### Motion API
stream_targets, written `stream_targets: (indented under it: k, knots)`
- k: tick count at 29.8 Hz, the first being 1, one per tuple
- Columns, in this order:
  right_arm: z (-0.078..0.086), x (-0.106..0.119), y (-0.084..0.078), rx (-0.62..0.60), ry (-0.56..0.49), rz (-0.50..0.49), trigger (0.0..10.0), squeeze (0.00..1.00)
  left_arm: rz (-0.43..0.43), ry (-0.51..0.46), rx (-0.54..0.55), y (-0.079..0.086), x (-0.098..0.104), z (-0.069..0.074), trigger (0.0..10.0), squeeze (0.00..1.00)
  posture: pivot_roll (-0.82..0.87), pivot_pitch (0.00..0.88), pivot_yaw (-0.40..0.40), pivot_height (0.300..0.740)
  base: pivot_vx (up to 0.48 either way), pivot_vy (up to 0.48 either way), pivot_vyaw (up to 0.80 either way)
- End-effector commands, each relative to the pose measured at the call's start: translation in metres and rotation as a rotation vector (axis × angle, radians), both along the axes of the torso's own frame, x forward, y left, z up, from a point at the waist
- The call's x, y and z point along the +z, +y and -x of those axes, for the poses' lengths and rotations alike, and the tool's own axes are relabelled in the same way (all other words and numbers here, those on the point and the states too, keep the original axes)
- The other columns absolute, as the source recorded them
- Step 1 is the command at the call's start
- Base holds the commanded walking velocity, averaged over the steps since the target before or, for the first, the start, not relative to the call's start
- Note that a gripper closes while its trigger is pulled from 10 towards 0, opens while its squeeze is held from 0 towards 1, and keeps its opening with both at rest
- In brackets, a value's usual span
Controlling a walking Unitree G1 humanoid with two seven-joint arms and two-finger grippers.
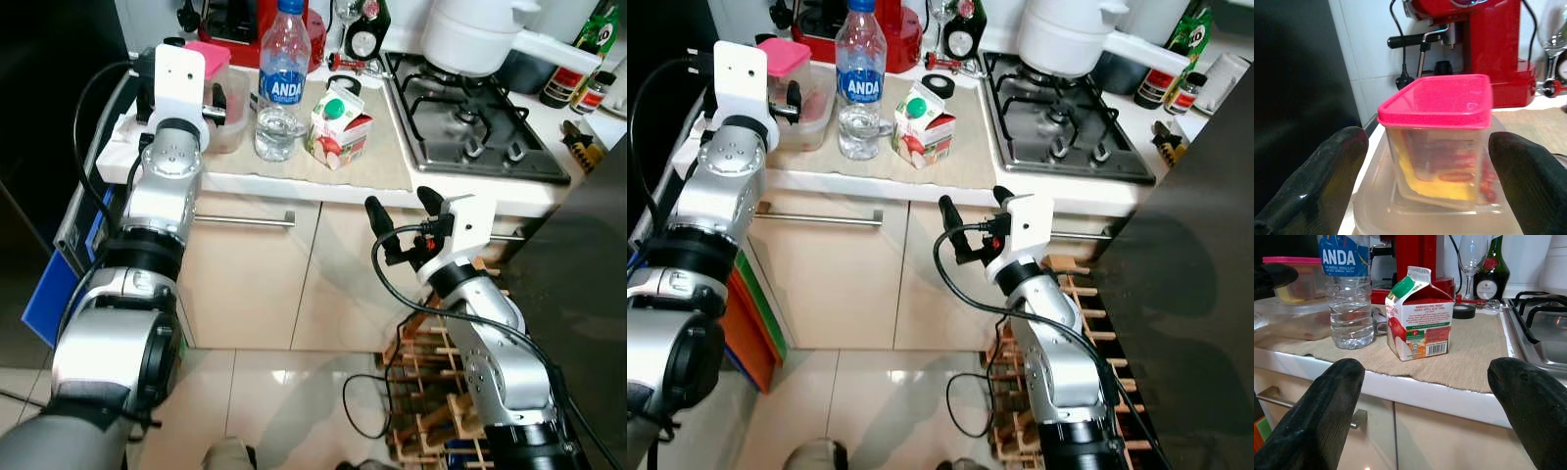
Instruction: Restocking fridge
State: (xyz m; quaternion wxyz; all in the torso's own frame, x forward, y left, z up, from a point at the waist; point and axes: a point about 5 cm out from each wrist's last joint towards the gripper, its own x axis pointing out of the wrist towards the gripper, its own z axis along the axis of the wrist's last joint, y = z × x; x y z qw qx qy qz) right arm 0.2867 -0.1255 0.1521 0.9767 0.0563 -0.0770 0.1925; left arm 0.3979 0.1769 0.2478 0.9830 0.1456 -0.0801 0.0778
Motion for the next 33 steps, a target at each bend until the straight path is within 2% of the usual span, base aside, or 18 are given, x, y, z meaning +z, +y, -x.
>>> stream_targets:
  k: [1,3,4,6,9,10,11,12,13,15,16,19,21,22,25,28,29,33]
  knots:
    - [0.0,-0.002,-0.003,-0.006,0.0,0.005,10.0,0.0,-0.013,0.0,-0.045,-0.013,0.002,0.005,10.0,0.0,0.09,0.014,-0.11,0.74,0.0,0.0,0.0]
    - [0.0,-0.002,-0.003,-0.006,0.002,0.005,10.0,0.0,-0.005,0.005,-0.061,-0.017,-0.002,0.007,10.0,0.0,0.09,0.013,-0.11,0.74,0.0,0.0,0.0]
    - [0.0,-0.003,-0.003,-0.004,0.003,0.007,10.0,0.0,0.005,0.028,-0.114,-0.028,-0.01,0.016,10.0,0.0,0.09,0.011,-0.107,0.74,0.0,0.0,0.0]
    - [0.0,-0.003,-0.003,-0.004,0.003,0.007,10.0,0.0,0.007,0.034,-0.126,-0.03,-0.012,0.019,10.0,0.0,0.09,0.011,-0.107,0.74,0.0,0.0,0.0]
    - [-0.002,-0.002,-0.004,-0.009,0.001,0.007,10.0,0.0,0.043,0.076,-0.206,-0.046,-0.03,0.042,10.0,0.0,0.11,0.009,-0.108,0.74,0.0,0.0,0.0]
    - [-0.002,-0.002,-0.004,-0.009,0.001,0.007,10.0,0.0,0.043,0.076,-0.206,-0.046,-0.03,0.042,10.0,0.0,0.11,0.009,-0.108,0.74,0.0,0.0,0.0]
    - [-0.002,-0.003,-0.005,-0.02,0.004,0.006,10.0,0.0,0.068,0.095,-0.21,-0.047,-0.039,0.051,10.0,0.0,0.11,0.007,-0.106,0.74,0.0,0.0,0.0]
    - [-0.002,-0.003,-0.005,-0.02,0.004,0.006,10.0,0.0,0.068,0.095,-0.21,-0.047,-0.039,0.051,10.0,0.0,0.11,0.007,-0.106,0.74,0.0,0.0,0.0]
    - [-0.004,-0.005,-0.008,-0.066,0.022,-0.008,10.0,0.0,0.119,0.102,-0.198,-0.043,-0.05,0.068,10.0,0.0,0.12,0.007,-0.104,0.74,0.0,0.0,0.0]
    - [-0.007,-0.008,-0.016,-0.143,0.046,-0.022,10.0,0.0,0.154,0.045,-0.202,-0.039,-0.054,0.082,10.0,0.0,0.12,0.004,-0.103,0.74,0.0,0.0,0.0]
    - [-0.007,-0.008,-0.016,-0.143,0.046,-0.022,10.0,0.0,0.154,0.045,-0.202,-0.039,-0.054,0.082,10.0,0.0,0.12,0.004,-0.103,0.74,0.0,0.0,0.0]
    - [-0.009,-0.014,-0.028,-0.241,0.086,-0.053,10.0,0.0,0.147,0.015,-0.205,-0.035,-0.061,0.091,10.0,0.0,0.13,0.0,-0.102,0.74,0.0,0.0,0.0]
    - [-0.006,-0.022,-0.034,-0.288,0.106,-0.038,10.0,0.0,0.109,0.05,-0.186,-0.031,-0.079,0.097,10.0,0.0,0.12,0.0,-0.09,0.74,0.0,0.0,0.0]
    - [-0.006,-0.022,-0.034,-0.288,0.106,-0.038,10.0,0.0,0.109,0.05,-0.186,-0.031,-0.079,0.097,10.0,0.0,0.12,0.0,-0.09,0.74,0.0,0.0,0.0]
    - [-0.002,-0.029,-0.034,-0.293,0.103,0.015,10.0,0.0,0.154,0.122,-0.199,-0.03,-0.097,0.104,10.0,0.0,0.12,0.0,-0.076,0.74,0.0,0.0,0.0]
    - [0.0,-0.031,-0.034,-0.295,0.097,0.029,10.0,0.0,0.158,0.136,-0.218,-0.033,-0.098,0.108,10.0,0.0,0.11,0.0,-0.069,0.74,0.0,0.0,0.0]
    - [-0.001,-0.032,-0.034,-0.304,0.103,0.03,10.0,0.0,0.133,0.132,-0.218,-0.036,-0.097,0.107,10.0,0.0,0.11,0.0,-0.065,0.74,0.0,0.0,0.0]
    - [-0.003,-0.034,-0.036,-0.321,0.112,0.025,10.0,0.0,0.149,0.124,-0.23,-0.042,-0.095,0.101,10.0,0.0,0.1,0.0,-0.062,0.74,0.0,0.0,0.0]
